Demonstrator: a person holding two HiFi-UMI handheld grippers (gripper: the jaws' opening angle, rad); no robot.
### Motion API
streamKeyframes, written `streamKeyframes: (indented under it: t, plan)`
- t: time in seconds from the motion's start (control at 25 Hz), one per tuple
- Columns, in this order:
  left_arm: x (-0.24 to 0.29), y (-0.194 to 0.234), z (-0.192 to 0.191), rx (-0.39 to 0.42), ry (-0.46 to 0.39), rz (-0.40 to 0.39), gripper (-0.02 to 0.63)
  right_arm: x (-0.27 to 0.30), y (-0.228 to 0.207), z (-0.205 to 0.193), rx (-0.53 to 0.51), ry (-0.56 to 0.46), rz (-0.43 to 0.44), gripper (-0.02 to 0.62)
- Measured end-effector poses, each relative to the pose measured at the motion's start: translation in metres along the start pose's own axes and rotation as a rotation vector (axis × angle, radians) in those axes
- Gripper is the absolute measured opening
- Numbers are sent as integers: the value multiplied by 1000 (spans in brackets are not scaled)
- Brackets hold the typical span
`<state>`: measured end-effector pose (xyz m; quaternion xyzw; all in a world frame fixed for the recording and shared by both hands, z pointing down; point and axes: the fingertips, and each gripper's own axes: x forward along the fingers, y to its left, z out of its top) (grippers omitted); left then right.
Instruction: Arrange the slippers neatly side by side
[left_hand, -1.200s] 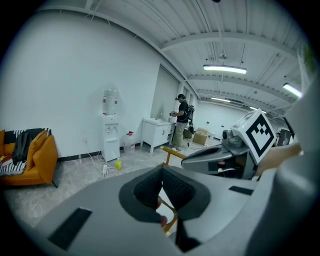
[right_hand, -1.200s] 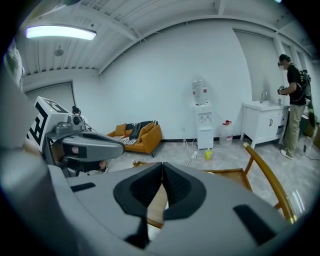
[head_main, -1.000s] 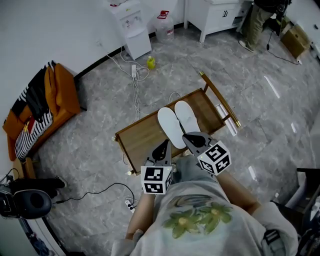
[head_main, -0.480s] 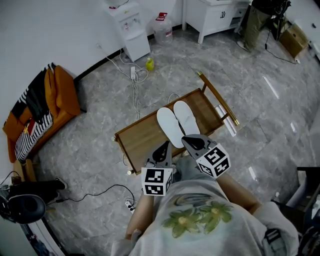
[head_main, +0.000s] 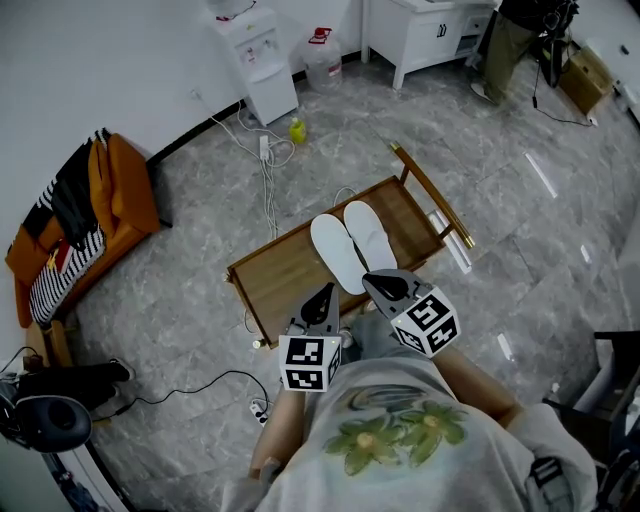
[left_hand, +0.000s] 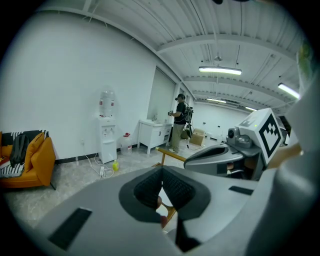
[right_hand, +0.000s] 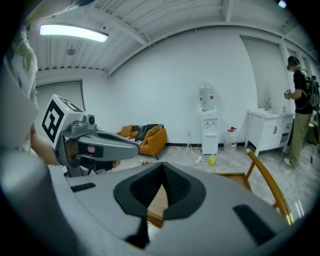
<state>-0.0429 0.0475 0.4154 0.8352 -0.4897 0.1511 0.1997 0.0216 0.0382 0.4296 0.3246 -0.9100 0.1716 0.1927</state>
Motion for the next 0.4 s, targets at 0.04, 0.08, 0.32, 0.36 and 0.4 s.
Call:
streamKeyframes:
  t: [0.04,0.08,0.32,0.36,0.4]
  plan:
    - [0,-1,-1,1,1,-1,15,-1,0,-1,2,-1,-3,5]
    - [-1,-2,-1,1,1,-4,15,-3,-1,-1,5,-2,-5,5]
    - [-1,-6,-2,1,-2,-6,15,-9,-2,-3,12,-7,-13,5]
    - [-1,-6,0,2,-3,-6,15,-9,-2,-2,12,-9,-13,5]
    - [-1,-5,1,2,-5,-5,15,-9,-2,0,11,-10,-14,5]
